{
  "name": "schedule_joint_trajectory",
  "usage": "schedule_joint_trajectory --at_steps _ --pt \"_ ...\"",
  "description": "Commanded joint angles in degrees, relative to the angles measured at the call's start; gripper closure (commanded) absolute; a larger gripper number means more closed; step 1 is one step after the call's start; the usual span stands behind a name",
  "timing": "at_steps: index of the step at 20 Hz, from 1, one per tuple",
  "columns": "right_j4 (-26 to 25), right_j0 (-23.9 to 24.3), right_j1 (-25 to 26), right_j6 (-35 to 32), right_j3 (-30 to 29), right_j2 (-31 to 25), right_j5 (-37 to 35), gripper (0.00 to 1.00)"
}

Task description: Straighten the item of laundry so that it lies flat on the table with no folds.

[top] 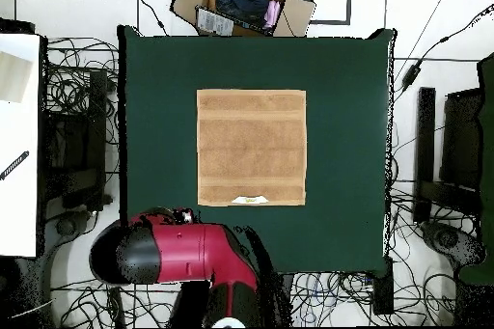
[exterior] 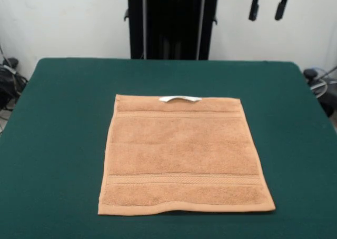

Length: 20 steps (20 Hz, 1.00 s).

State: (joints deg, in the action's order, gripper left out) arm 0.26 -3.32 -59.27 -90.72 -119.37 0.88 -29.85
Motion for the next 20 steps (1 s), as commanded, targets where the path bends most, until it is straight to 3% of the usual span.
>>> schedule_joint_trajectory --at_steps 1,6,11,20 --pt "17.4 2.8 -1.9 -21.7 -6.8 -2.0 -3.7 0.00" --pt "20.9 3.9 -1.7 -17.6 -7.6 -2.2 -3.1 0.00" --pt "21.4 8.5 3.1 -10.7 -6.3 -3.3 1.4 0.00" --pt "21.1 12.2 8.9 -9.6 -3.9 -6.3 7.2 0.00"
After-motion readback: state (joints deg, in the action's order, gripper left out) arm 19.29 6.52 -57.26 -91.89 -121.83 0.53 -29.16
